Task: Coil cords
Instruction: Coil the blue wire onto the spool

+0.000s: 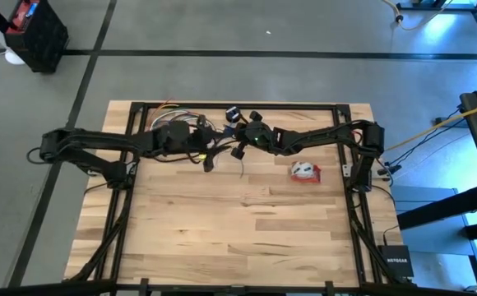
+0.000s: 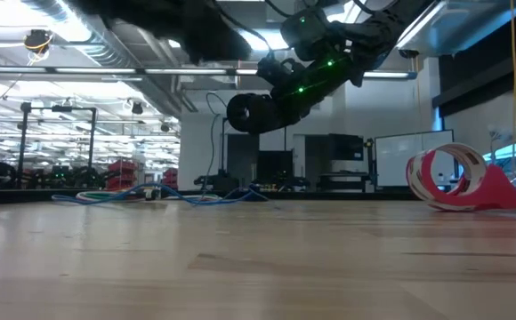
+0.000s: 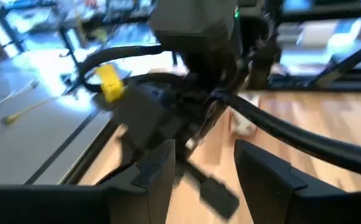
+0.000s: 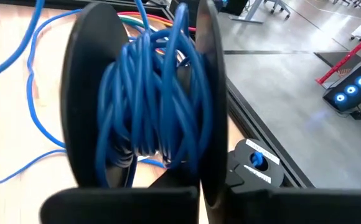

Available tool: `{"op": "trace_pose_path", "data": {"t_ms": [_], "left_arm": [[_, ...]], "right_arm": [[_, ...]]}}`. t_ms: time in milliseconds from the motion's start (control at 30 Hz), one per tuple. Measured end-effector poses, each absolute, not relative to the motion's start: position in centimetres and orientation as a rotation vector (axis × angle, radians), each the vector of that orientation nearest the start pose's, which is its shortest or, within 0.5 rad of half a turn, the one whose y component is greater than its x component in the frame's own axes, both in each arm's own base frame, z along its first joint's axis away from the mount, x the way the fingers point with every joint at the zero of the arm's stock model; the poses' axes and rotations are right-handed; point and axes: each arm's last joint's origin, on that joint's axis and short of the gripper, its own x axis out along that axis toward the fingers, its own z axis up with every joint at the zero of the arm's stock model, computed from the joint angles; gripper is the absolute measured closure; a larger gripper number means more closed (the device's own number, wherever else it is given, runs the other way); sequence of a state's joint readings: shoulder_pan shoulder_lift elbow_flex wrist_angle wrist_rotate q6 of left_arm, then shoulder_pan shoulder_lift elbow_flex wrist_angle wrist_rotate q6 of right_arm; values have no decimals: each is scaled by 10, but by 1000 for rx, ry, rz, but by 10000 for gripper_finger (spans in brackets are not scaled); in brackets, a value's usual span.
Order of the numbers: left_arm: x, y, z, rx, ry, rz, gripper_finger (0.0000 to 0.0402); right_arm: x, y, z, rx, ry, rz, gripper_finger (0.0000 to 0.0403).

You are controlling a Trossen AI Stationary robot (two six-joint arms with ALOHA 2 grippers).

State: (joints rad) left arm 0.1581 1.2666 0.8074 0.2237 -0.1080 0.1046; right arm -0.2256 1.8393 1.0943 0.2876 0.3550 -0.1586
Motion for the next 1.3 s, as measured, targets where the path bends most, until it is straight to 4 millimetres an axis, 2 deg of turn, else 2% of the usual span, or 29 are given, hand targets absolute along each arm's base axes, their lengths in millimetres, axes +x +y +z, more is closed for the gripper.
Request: {"op": "trace_pose_path", "data": {"t_ms": [133, 333, 467, 600, 700, 833, 1033, 1300], "left_arm": [[257, 42, 294, 120, 404, 382, 246], [224, 53, 285, 81, 642, 538, 262], [212, 69, 272, 3, 649, 531, 265], [210, 87, 248, -120, 553, 408, 265], [212, 101, 229, -161, 476, 405, 266], [219, 108, 213, -192, 432, 293, 266], [228, 111, 208, -177, 398, 242, 266], [228, 108, 209, -184, 410, 162, 266]], "right_arm": [[384, -98, 194, -184, 508, -531, 402], [384, -98, 194, -187, 510, -529, 402], [384, -97, 194, -185, 512, -517, 402], [384, -97, 194, -185, 513, -513, 402], [384, -97, 194, -185, 511, -513, 402], [384, -97, 194, -185, 511, -513, 402], [384, -97, 195, -207, 511, -508, 402], [384, -97, 195, -207, 517, -508, 402]]}}
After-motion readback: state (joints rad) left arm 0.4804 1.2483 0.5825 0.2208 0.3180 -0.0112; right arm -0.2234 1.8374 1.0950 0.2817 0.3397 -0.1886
